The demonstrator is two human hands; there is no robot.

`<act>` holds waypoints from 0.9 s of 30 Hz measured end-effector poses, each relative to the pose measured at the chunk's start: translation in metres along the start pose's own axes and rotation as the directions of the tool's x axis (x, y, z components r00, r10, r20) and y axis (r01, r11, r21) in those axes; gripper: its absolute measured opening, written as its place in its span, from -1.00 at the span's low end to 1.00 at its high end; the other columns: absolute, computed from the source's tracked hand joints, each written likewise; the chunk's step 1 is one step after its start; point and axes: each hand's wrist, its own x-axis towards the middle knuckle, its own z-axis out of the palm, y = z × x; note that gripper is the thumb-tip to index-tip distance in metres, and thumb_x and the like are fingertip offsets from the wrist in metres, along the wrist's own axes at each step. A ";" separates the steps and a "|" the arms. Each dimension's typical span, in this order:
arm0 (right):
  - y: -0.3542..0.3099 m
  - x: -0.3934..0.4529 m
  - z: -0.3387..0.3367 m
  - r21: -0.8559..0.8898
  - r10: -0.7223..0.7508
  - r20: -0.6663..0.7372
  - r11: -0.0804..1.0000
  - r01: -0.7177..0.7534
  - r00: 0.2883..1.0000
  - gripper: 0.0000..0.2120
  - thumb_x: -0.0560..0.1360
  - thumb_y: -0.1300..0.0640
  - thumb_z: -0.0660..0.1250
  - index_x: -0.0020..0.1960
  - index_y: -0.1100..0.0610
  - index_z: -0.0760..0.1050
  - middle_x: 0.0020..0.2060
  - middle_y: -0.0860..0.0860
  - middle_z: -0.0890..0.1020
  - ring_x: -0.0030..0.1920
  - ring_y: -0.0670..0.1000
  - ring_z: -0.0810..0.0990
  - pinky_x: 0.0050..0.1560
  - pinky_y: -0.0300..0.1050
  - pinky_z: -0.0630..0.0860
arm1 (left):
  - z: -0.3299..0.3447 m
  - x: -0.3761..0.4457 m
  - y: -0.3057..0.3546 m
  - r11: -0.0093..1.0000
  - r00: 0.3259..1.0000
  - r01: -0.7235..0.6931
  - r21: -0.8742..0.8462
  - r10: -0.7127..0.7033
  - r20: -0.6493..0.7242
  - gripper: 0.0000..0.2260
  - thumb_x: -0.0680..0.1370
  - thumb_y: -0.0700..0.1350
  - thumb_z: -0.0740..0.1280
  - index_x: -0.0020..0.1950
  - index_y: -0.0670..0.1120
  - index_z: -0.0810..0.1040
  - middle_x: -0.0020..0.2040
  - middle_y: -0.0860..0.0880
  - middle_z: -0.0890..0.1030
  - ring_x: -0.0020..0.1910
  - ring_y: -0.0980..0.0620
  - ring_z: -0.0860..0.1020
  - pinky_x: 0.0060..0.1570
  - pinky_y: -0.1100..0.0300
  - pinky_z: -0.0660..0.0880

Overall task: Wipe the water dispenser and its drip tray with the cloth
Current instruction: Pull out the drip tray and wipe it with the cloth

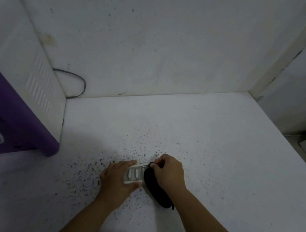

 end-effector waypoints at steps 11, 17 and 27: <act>-0.007 0.006 0.008 -0.189 -0.055 0.033 0.980 0.060 0.998 -0.91 0.46 0.15 0.33 -0.11 0.18 0.56 -0.12 0.08 0.61 -0.17 0.01 0.53 -0.18 -0.23 0.38 | -0.001 0.000 -0.004 0.999 0.999 -0.028 -0.035 0.027 -0.020 -0.46 0.22 -0.02 0.61 0.17 0.01 0.58 0.04 0.09 0.61 0.03 0.05 0.53 0.10 -0.02 0.47; -0.002 0.014 0.004 -0.233 -0.004 0.138 0.972 0.037 0.990 -0.90 0.47 0.14 0.36 -0.09 0.16 0.60 -0.10 0.07 0.64 -0.11 0.02 0.58 -0.16 -0.23 0.41 | -0.001 0.003 -0.002 0.999 0.999 -0.032 -0.025 0.032 -0.003 -0.46 0.23 0.02 0.60 0.17 0.01 0.56 0.05 0.10 0.60 0.04 0.07 0.51 0.13 -0.01 0.44; 0.013 -0.013 -0.006 -0.312 -0.140 0.246 0.925 0.215 0.959 -0.63 0.40 0.06 0.42 0.16 0.11 0.45 0.11 0.09 0.35 0.02 0.08 0.47 0.07 -0.10 0.50 | -0.001 0.001 -0.003 0.999 0.999 -0.044 -0.021 0.044 -0.028 -0.47 0.24 0.03 0.59 0.17 0.03 0.55 0.05 0.11 0.59 0.03 0.07 0.49 0.11 0.02 0.43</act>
